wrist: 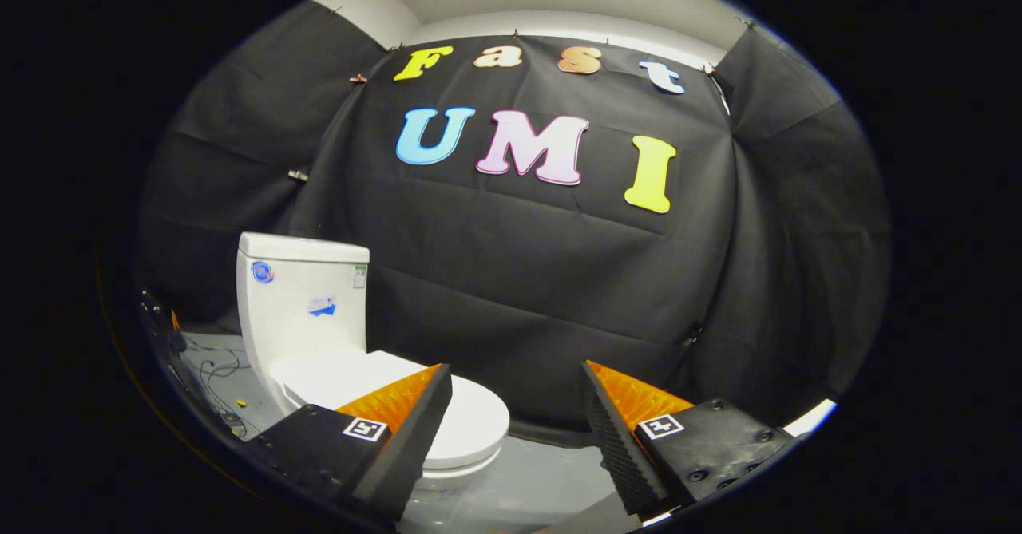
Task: Open the toilet lid.
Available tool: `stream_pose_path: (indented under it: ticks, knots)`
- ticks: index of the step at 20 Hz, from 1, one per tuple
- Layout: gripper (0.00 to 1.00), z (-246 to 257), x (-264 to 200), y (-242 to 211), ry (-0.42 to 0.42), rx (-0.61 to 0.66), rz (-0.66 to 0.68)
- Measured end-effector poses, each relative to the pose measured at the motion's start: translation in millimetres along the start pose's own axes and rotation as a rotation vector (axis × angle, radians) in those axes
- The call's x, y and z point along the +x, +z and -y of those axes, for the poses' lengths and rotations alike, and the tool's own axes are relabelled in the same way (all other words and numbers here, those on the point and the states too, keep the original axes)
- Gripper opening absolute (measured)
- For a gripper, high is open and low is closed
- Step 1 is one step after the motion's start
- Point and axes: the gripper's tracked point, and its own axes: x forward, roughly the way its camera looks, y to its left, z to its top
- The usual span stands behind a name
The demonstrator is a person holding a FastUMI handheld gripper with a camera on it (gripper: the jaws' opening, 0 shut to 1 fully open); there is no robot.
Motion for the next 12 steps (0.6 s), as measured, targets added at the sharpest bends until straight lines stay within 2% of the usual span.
stream_pose_path:
  ticks: [8, 12]
  knots:
    - [0.98, -36.3, 4.9, -49.7, 0.074, -0.053, -0.147]
    - [0.98, -60.8, 4.7, -91.9, 0.143, 0.082, -0.301]
